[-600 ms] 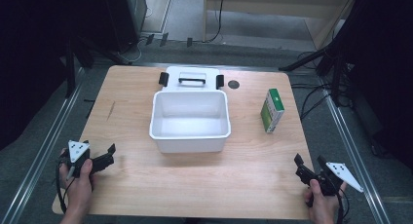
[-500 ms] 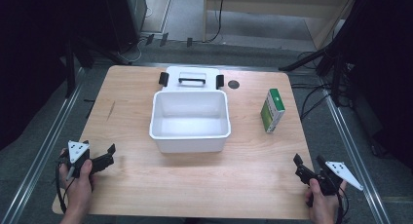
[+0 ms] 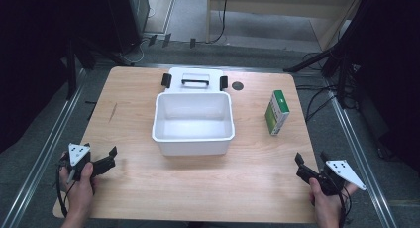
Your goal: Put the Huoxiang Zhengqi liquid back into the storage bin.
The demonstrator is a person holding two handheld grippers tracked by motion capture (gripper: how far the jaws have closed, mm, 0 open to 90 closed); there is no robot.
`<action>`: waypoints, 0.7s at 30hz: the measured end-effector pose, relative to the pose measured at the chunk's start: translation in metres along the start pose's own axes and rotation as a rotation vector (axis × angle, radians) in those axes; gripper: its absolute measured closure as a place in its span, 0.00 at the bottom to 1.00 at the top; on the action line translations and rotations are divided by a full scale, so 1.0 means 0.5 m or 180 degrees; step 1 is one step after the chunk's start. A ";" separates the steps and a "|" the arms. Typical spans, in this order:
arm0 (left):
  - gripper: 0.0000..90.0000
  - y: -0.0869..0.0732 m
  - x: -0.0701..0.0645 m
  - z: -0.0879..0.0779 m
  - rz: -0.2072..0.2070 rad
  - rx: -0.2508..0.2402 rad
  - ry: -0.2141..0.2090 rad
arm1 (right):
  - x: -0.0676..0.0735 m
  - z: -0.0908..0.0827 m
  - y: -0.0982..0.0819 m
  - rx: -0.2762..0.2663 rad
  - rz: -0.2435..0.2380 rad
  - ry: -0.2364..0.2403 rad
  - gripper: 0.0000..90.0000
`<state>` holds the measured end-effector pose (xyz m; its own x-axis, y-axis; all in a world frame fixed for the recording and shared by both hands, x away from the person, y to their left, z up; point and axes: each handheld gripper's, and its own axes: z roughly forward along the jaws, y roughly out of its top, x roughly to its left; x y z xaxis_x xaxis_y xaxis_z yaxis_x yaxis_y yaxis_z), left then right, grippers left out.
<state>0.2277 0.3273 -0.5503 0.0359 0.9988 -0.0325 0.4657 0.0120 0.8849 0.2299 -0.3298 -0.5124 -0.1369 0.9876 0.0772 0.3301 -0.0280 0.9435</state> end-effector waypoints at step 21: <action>0.08 0.000 0.000 0.000 0.0001 -0.0004 -0.0002 | 0.057 0.020 0.069 -0.0135 -0.0124 0.0043 0.20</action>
<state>0.2277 0.3273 -0.5503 0.0368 0.9988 -0.0326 0.4646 0.0118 0.8854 0.2468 -0.3010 -0.4812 -0.1615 0.9859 0.0440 0.2845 0.0038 0.9587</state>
